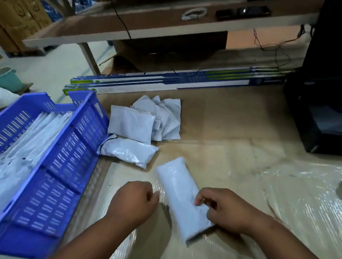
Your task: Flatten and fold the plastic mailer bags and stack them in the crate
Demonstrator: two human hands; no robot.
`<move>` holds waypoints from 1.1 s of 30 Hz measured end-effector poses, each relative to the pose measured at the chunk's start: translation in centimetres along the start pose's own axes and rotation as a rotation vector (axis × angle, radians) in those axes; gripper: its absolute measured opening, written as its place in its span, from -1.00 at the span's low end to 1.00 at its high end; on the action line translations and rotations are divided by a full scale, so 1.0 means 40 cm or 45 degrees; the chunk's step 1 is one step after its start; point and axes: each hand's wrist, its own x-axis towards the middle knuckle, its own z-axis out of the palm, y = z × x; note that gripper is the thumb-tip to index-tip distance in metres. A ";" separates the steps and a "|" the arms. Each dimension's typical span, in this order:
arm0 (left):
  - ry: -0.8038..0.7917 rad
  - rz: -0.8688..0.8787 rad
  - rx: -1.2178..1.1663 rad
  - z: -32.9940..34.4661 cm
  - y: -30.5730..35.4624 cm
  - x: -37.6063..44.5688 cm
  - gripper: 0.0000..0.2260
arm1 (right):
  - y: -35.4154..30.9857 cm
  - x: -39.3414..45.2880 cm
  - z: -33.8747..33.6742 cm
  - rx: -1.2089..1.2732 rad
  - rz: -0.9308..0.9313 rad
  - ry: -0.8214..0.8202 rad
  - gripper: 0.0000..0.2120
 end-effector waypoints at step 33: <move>0.149 0.777 0.202 0.085 -0.058 -0.156 -0.51 | -0.147 0.049 0.326 -0.709 0.495 0.466 -0.25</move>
